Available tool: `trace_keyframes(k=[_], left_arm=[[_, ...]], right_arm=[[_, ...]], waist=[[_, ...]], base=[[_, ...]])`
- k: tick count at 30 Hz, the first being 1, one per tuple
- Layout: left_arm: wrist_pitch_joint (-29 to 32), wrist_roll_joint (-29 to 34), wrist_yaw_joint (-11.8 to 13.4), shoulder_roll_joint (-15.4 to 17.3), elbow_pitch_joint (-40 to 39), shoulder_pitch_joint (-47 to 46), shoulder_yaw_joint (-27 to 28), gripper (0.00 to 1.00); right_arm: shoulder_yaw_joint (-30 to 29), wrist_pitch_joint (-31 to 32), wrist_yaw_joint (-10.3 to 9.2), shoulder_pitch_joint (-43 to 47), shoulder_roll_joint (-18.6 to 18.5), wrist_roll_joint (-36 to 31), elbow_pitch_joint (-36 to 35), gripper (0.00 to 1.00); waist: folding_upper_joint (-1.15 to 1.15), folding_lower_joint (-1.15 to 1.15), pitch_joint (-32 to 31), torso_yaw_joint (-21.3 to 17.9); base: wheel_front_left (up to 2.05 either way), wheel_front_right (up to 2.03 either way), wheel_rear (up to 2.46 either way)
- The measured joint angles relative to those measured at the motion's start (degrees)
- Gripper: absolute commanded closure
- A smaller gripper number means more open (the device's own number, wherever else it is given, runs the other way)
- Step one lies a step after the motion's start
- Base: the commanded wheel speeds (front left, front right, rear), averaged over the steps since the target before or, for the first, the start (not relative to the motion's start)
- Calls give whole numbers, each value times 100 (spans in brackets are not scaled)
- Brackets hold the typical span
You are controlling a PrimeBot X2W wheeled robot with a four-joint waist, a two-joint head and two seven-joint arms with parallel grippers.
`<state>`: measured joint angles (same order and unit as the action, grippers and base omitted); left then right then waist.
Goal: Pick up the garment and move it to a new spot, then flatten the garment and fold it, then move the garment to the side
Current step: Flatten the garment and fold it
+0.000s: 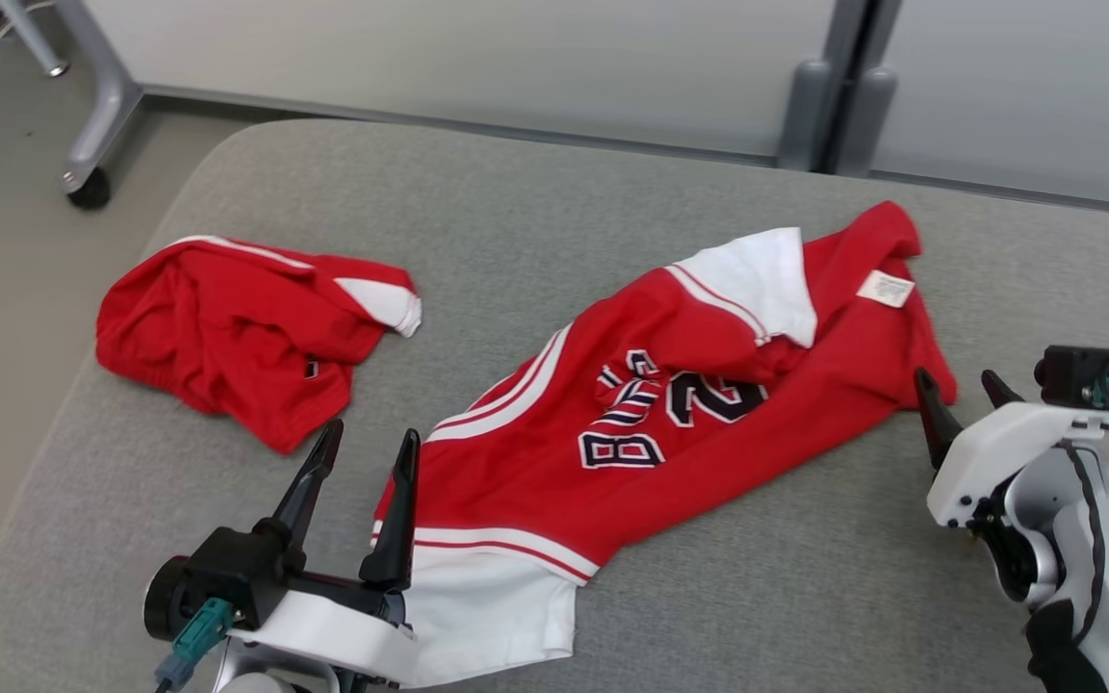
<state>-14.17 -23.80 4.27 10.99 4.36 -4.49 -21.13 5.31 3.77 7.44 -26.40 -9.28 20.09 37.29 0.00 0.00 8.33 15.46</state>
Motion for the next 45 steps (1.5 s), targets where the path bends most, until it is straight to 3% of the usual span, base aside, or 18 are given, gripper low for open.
trace_keyframes(k=[5,11,14,21,26,34,39,45], left_arm=[[-49,0,-89,-102,215,-119,4,0],[-74,1,-144,-176,321,-169,52,0],[-76,3,-171,-198,353,-169,77,0],[-82,20,-190,-159,394,-151,135,0],[-92,10,-202,-137,421,-37,140,0],[-89,-46,-185,-100,424,76,156,0],[-73,-100,-187,-104,467,79,142,0],[-73,-101,-199,-140,494,70,91,0]], right_arm=[[-220,662,0,-484,-25,-144,812,0],[-324,884,0,-783,-32,-189,1266,0],[-289,739,0,-804,-4,-101,1322,100],[-43,416,0,-680,1,194,1213,100],[390,722,0,-449,-112,554,639,100],[851,2191,4,78,-984,1223,-1304,100],[588,3499,4,592,-1604,1410,-2484,100],[42,4724,4,1108,-1805,1675,-3695,100]], waist=[[0,0,141,266],[0,0,213,440],[0,0,199,443],[0,0,1,293],[0,0,-191,63],[0,0,-439,-439],[0,0,-522,-692],[0,0,-475,-699]], base=[[0,0,0],[0,0,0],[0,0,0],[0,0,0],[0,0,0],[0,0,0],[0,0,0],[0,0,0]])
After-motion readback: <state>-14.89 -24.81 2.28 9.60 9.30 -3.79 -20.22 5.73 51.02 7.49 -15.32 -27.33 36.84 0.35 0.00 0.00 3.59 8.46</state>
